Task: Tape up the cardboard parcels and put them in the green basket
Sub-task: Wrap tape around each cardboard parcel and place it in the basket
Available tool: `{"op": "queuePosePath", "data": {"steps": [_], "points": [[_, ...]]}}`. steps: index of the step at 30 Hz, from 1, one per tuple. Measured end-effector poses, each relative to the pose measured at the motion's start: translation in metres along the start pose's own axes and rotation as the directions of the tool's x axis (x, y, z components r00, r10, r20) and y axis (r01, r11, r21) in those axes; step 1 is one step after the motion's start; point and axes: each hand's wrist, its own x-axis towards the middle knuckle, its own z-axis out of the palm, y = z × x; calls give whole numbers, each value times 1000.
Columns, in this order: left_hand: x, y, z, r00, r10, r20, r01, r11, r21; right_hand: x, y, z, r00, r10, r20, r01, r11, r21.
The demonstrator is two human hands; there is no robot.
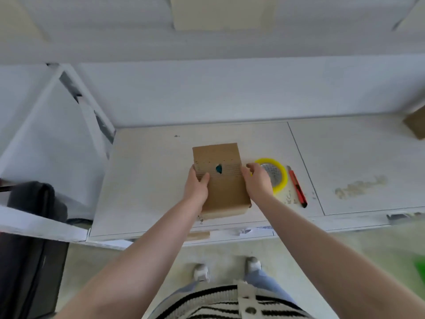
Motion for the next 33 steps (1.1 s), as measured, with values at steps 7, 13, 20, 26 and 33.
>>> {"op": "queuePosePath", "data": {"steps": [7, 13, 20, 26, 33], "points": [[3, -2, -1, 999, 42, -11, -41, 991, 124, 15, 53, -33, 985, -65, 158, 150, 770, -620], [2, 9, -3, 998, 53, -24, -45, 967, 252, 29, 36, -68, 977, -210, 34, 209, 919, -334], [-11, 71, 5, 880, 435, 191, -457, 886, 84, 12, -30, -114, 753, -555, 354, 599, 800, -19], [-17, 85, -5, 854, 515, 81, -520, 851, 74, -5, -53, -111, 677, -630, 380, 664, 746, 54], [-15, 89, -32, 940, 332, -76, -341, 915, -216, -11, -66, -112, 609, -619, 496, 695, 718, 44]]}}
